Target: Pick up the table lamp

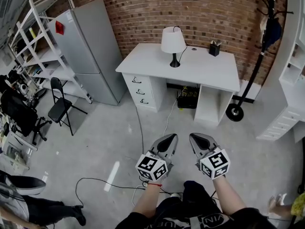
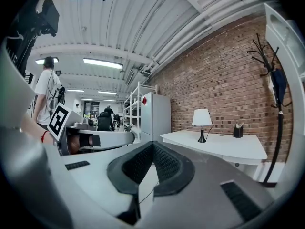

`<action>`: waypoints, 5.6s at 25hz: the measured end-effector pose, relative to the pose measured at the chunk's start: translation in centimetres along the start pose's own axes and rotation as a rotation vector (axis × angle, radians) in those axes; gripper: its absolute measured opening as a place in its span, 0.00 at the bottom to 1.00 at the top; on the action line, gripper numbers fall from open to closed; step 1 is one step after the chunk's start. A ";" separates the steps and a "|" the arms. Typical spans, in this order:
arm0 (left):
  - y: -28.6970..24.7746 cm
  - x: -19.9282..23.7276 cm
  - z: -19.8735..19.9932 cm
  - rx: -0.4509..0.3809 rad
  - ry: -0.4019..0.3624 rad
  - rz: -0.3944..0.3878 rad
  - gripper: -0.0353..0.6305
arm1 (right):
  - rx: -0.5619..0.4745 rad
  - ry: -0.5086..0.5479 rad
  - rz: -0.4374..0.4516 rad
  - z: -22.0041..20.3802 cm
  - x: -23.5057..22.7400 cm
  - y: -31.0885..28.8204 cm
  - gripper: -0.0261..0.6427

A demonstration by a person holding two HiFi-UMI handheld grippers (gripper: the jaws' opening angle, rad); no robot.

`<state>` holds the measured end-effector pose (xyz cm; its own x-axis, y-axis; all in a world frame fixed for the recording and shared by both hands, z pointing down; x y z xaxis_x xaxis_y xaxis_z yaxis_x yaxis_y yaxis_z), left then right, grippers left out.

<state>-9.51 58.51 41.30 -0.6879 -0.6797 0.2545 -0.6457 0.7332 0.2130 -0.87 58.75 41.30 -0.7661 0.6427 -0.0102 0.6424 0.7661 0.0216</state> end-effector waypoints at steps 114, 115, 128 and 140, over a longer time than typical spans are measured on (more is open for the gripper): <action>-53.8 45.0 -8.8 -0.035 0.391 -0.236 0.17 | 0.197 -0.107 0.053 -15.9 -46.7 -53.9 0.04; -54.1 45.3 -8.8 -0.038 0.399 -0.241 0.18 | 0.197 -0.103 0.060 -16.0 -46.8 -54.2 0.04; -56.2 46.6 -7.9 -0.146 0.438 -0.333 0.21 | 0.228 -0.104 0.066 -18.1 -49.0 -55.6 0.04; -57.9 46.8 -6.9 -0.192 0.440 -0.379 0.21 | 0.238 -0.115 0.081 -18.6 -49.7 -56.4 0.04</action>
<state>-2.02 -15.58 47.39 -0.1939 -0.8530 0.4845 -0.7193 0.4595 0.5211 0.57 -16.62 59.14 -0.7136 0.6880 -0.1321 0.6986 0.6844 -0.2088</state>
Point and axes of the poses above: the fingertips, and each gripper's own axes: y backward along the fingers, x to its left, z out of its top, the point moved 2 cm from there along y, backward along the fingers, and after that the axes turned 9 degrees about -x, right-handed, at the moved point
